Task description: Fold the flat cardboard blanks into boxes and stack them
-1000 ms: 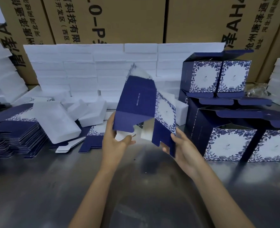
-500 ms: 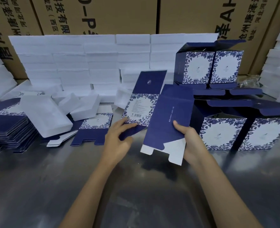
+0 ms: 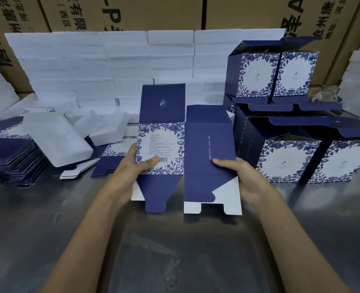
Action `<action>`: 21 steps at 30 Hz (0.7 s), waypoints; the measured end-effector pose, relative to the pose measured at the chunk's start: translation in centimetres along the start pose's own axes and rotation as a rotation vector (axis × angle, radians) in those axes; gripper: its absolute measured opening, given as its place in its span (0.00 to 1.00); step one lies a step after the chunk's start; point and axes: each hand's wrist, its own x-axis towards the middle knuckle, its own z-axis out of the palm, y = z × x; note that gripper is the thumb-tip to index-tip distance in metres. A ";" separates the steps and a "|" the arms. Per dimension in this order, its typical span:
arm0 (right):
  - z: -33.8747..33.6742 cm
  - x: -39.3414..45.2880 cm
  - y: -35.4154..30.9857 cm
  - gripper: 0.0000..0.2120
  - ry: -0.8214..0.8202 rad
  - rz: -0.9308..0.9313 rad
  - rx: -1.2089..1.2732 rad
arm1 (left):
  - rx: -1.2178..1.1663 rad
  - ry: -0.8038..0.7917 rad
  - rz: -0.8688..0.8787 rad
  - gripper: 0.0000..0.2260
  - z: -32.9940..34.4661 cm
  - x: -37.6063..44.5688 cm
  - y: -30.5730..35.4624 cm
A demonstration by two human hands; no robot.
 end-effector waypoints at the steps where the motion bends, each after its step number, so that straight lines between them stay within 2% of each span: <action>1: 0.0 0.1 0.0 0.21 0.007 -0.022 0.001 | 0.000 0.015 0.009 0.28 0.1 0.1 0.0; 5: -0.2 0.5 -0.1 0.13 0.066 -0.099 0.019 | -0.038 0.010 0.009 0.26 0.5 0.1 0.2; 9: -0.1 0.4 -0.2 0.12 0.029 -0.097 -0.058 | -0.084 0.129 -0.040 0.18 0.7 0.1 0.1; 12: 0.1 0.4 -0.3 0.10 0.037 -0.091 -0.070 | 0.025 0.249 -0.044 0.26 0.8 0.3 0.1; 15: 0.2 0.6 -0.3 0.08 0.098 -0.117 -0.057 | 0.053 0.245 -0.044 0.30 1.2 0.1 0.2; 18: -0.3 0.5 -0.4 0.10 0.085 -0.131 -0.057 | 0.111 0.233 -0.028 0.19 1.9 -0.3 0.7; 21: -0.5 0.3 -0.6 0.10 0.019 -0.098 -0.101 | 0.224 0.334 -0.024 0.19 2.0 -0.3 1.0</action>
